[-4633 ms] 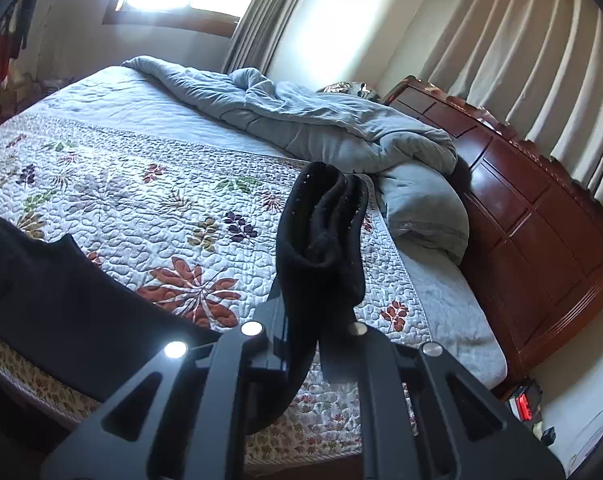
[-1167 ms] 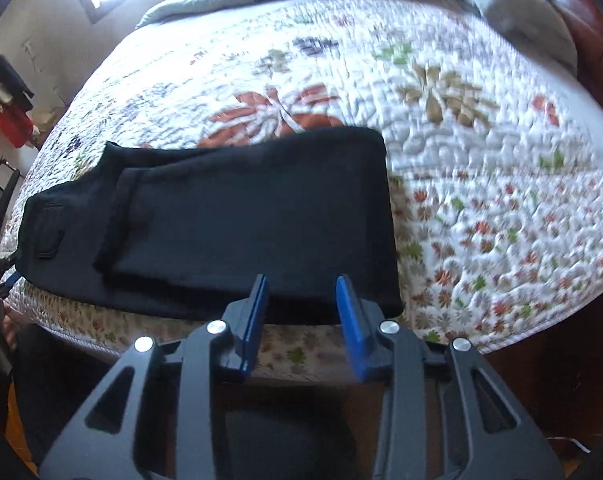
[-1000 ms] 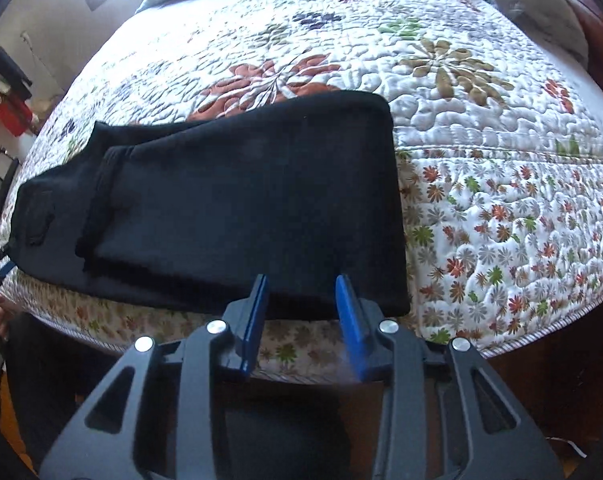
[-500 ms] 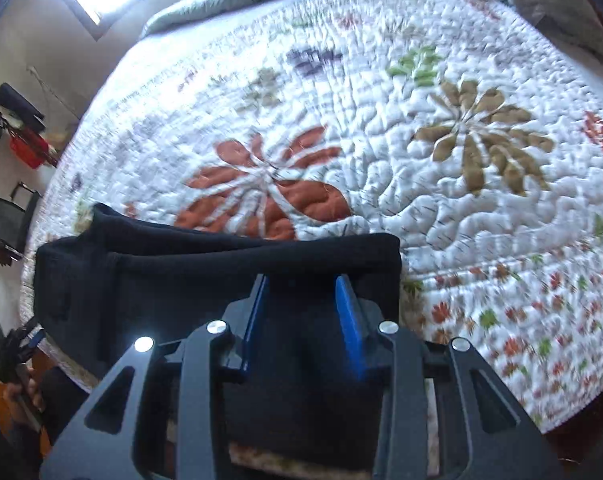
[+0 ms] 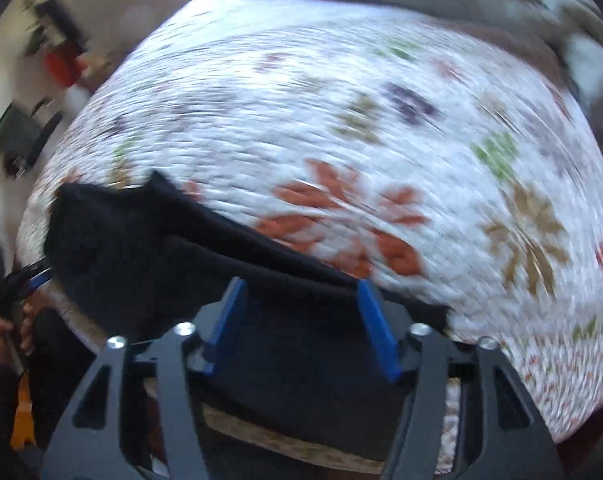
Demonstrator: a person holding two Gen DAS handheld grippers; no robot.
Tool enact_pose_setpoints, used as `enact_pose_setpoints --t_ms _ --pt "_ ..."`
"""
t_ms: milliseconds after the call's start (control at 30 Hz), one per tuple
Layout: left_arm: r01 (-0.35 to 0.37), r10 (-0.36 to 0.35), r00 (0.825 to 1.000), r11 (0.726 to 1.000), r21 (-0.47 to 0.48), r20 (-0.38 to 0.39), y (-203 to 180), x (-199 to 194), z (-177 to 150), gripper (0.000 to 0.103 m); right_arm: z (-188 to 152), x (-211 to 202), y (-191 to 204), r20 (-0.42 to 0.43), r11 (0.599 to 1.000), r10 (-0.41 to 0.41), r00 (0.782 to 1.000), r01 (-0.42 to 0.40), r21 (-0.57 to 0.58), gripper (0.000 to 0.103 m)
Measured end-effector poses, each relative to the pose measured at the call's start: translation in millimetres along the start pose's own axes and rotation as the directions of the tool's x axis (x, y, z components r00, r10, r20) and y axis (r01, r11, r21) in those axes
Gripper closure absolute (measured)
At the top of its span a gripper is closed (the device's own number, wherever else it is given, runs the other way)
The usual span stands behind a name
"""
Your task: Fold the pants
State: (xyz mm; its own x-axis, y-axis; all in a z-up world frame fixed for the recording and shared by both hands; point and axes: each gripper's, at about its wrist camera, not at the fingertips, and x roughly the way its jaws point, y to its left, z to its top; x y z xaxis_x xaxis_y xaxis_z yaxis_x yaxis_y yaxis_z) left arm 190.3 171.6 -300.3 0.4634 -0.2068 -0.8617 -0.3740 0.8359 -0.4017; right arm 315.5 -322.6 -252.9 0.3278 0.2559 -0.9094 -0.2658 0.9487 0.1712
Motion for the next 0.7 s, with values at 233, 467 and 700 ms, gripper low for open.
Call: enact_pose_setpoints --t_ms 233,467,700 --pt "-0.098 0.099 0.995 0.993 0.064 -0.012 -18 -13 -1 0.012 73 33 130 -0.120 0.948 0.144 0.982 -0.172 -0.267 0.016" --pt "-0.113 0.116 0.992 0.991 0.068 -0.051 -7 -10 11 0.012 131 105 247 -0.265 0.841 0.180 0.947 -0.288 -0.459 0.013" --pt "-0.078 0.079 0.990 0.997 0.012 -0.118 12 6 17 0.012 166 174 345 -0.458 0.685 0.187 0.869 -0.450 -0.573 0.012"
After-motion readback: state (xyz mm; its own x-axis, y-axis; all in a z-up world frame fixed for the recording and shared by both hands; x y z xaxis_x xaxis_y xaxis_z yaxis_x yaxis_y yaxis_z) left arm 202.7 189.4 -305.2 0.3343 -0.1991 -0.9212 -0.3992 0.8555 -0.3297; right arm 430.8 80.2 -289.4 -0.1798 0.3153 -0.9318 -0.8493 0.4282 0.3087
